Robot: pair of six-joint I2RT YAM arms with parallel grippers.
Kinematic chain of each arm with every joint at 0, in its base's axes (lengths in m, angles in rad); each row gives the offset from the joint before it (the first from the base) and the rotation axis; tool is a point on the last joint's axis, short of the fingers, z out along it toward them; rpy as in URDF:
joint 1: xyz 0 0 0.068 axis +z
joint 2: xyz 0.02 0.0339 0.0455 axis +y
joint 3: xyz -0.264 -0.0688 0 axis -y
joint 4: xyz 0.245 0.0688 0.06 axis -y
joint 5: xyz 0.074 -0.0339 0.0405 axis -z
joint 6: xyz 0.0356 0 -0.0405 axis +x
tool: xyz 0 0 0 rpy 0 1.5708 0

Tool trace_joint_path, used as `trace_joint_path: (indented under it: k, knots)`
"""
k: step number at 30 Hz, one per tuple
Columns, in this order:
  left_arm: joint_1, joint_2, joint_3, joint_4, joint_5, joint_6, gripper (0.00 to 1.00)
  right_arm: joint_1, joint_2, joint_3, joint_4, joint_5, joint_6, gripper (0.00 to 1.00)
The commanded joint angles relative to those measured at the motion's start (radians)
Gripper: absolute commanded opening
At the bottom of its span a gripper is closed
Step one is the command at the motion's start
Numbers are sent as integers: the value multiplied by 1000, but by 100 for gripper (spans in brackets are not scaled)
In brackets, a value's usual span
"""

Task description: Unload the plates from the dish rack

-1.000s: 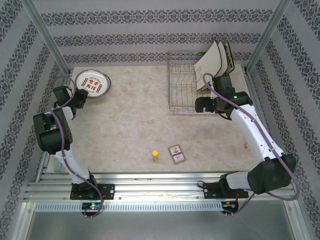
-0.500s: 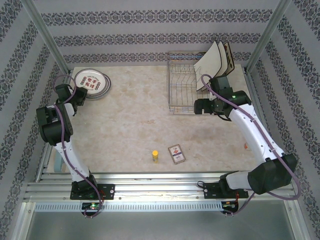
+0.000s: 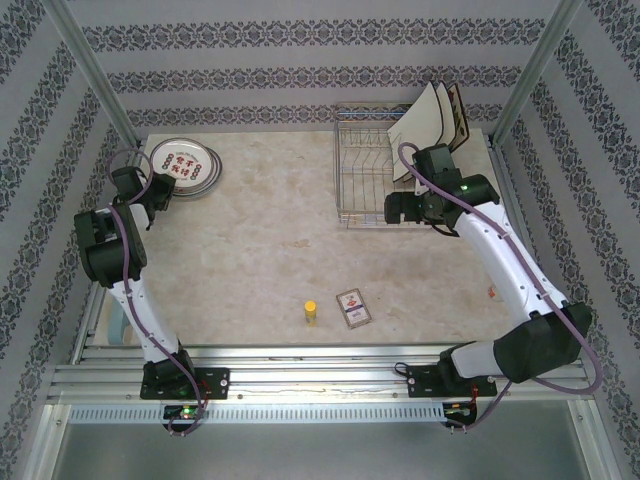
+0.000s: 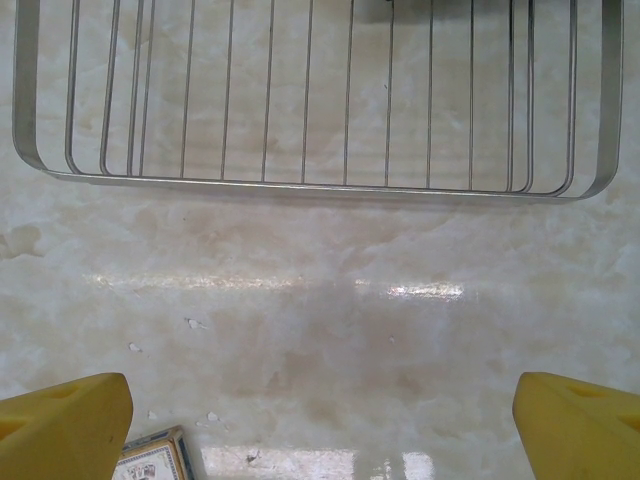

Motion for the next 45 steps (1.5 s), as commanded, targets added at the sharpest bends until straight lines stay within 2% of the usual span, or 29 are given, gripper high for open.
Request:
trace_joint_path:
  k: [1, 3, 7, 14, 20, 34, 42, 45]
  knots:
    - [6, 7, 36, -28, 16, 37, 0, 9, 12, 15, 1, 16, 2, 98]
    - [4, 9, 47, -51, 18, 49, 1, 9, 15, 12, 10, 12, -1, 98]
    - [-4, 2, 61, -103, 12, 81, 13, 8, 18, 7, 26, 4, -5, 98]
    - [-11, -19, 84, -197, 8, 148, 23, -1, 21, -5, 53, -18, -14, 98]
    - [-21, -42, 111, -326, -18, 253, 33, -15, 13, -30, 76, -37, -18, 98]
    - [-52, -97, 178, -623, -172, 509, 64, -43, -7, -63, 111, -77, -33, 98]
    - [-61, -122, 188, -726, -231, 587, 77, -69, -26, -74, 121, -103, -48, 98]
    - [-80, -176, 182, -770, -270, 628, 87, -78, -26, -68, 132, -114, -53, 98]
